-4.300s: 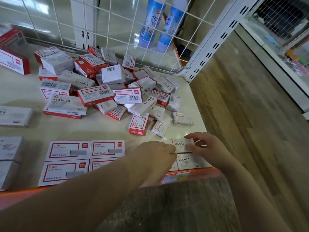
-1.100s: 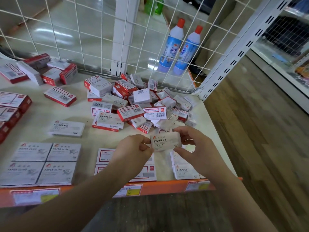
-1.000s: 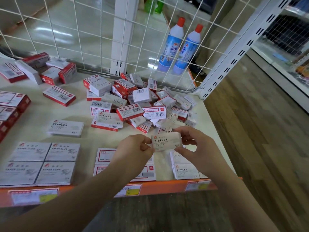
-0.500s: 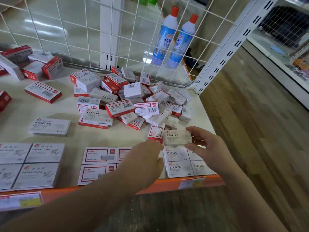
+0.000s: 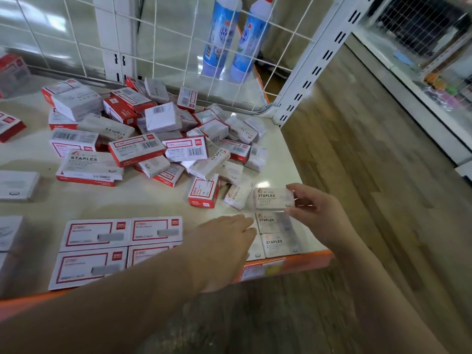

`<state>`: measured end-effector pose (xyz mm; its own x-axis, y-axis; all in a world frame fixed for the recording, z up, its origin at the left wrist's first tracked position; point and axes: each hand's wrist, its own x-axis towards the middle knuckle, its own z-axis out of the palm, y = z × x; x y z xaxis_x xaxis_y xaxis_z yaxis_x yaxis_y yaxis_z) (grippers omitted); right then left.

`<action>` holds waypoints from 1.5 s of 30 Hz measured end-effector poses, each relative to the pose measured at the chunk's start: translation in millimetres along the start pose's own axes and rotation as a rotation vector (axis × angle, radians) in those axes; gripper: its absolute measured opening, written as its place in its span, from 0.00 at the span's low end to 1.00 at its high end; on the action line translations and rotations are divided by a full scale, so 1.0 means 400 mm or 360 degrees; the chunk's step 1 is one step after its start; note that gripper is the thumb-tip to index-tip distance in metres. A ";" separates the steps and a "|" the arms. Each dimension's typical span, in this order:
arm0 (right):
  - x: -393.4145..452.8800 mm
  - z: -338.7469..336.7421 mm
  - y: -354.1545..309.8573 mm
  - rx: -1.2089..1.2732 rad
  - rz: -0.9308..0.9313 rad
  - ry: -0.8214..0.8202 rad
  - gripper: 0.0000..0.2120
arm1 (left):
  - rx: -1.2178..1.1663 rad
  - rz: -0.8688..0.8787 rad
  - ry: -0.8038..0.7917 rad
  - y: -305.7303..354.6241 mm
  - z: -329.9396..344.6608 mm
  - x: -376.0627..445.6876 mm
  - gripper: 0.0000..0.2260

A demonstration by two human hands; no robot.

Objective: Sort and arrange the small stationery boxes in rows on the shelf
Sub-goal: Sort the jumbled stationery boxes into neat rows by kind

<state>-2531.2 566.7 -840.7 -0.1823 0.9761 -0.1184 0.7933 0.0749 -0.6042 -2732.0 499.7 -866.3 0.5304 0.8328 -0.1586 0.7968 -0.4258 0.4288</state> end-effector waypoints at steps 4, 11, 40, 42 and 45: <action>0.004 0.000 0.008 -0.0006 -0.0002 -0.0013 0.17 | 0.0025 0.0031 0.0025 0.000 0.003 0.021 0.24; 0.030 -0.004 0.007 0.0003 0.0060 -0.0120 0.17 | 0.0068 0.0074 0.0138 0.000 -0.001 0.045 0.21; 0.055 0.038 0.004 -0.0186 0.0158 -0.0054 0.17 | 0.0079 0.0097 0.0205 -0.007 -0.011 0.050 0.20; 0.055 0.044 0.001 -0.0162 0.0183 0.0003 0.17 | 0.0024 0.0065 0.0218 -0.013 -0.014 0.040 0.19; 0.055 0.058 -0.013 -0.0153 0.0130 0.0081 0.17 | -0.0016 0.0027 0.0229 -0.021 -0.031 0.020 0.18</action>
<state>-2552.9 583.2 -858.4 -0.0873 0.9886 -0.1224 0.8567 0.0118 -0.5156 -2738.2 514.6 -860.1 0.4962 0.8679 -0.0225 0.7847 -0.4373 0.4393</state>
